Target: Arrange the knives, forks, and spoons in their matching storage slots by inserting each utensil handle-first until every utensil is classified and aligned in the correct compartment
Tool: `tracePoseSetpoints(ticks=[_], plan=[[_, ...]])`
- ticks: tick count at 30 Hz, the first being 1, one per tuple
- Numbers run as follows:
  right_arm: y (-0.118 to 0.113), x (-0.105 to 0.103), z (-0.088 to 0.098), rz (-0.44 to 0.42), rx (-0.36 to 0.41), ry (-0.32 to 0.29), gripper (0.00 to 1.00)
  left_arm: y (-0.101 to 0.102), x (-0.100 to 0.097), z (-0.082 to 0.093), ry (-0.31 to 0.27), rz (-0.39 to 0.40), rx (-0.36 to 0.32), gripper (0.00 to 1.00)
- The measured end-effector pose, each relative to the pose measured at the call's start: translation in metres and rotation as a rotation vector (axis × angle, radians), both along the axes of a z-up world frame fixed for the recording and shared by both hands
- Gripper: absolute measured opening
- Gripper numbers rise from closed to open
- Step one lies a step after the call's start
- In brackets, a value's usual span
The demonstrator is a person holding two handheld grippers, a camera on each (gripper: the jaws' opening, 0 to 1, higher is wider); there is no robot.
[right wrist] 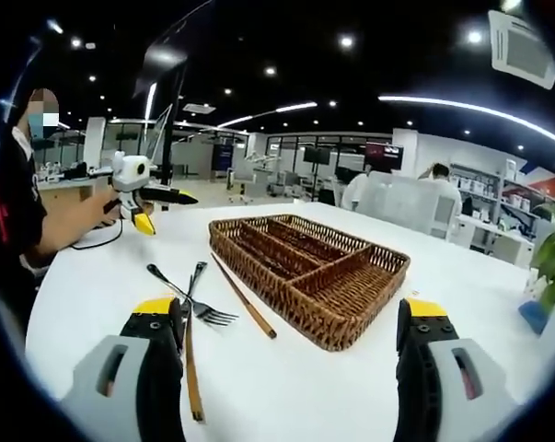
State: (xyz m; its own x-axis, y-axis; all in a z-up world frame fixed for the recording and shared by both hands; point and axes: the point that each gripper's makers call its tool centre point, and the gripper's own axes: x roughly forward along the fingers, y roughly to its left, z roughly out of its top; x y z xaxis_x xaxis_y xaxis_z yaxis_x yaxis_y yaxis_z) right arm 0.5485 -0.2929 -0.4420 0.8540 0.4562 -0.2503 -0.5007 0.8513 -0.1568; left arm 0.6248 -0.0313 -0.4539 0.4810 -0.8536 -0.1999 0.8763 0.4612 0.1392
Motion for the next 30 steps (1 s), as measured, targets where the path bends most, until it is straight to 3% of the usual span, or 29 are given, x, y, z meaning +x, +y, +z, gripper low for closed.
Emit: tracePoseSetpoints(ticks=[12,16,21,22,26,29,30], plan=[[-0.007,0.003,0.005,-0.020,0.013,-0.015,0.99,-0.003,0.002,-0.005,-0.017,0.010,0.018,1.00],[-0.007,0.003,0.006,-0.017,0.010,-0.017,0.99,-0.007,-0.002,0.000,-0.023,-0.021,0.005,1.00],[-0.011,0.003,0.007,-0.020,0.011,-0.018,0.99,-0.012,0.004,0.008,0.031,-0.008,-0.002,1.00],[-0.011,0.003,0.007,-0.019,0.012,-0.018,0.99,-0.015,0.002,0.009,0.047,-0.017,0.012,1.00],[-0.011,0.001,0.010,-0.017,0.019,-0.027,0.99,-0.024,-0.003,0.029,0.004,-0.048,0.050,1.00],[-0.011,0.002,0.010,-0.018,0.020,-0.026,0.99,-0.031,-0.014,0.033,0.058,-0.136,0.072,1.00],[-0.011,0.002,0.009,-0.018,0.019,-0.023,0.99,-0.032,-0.018,0.031,0.050,-0.162,0.095,1.00]])
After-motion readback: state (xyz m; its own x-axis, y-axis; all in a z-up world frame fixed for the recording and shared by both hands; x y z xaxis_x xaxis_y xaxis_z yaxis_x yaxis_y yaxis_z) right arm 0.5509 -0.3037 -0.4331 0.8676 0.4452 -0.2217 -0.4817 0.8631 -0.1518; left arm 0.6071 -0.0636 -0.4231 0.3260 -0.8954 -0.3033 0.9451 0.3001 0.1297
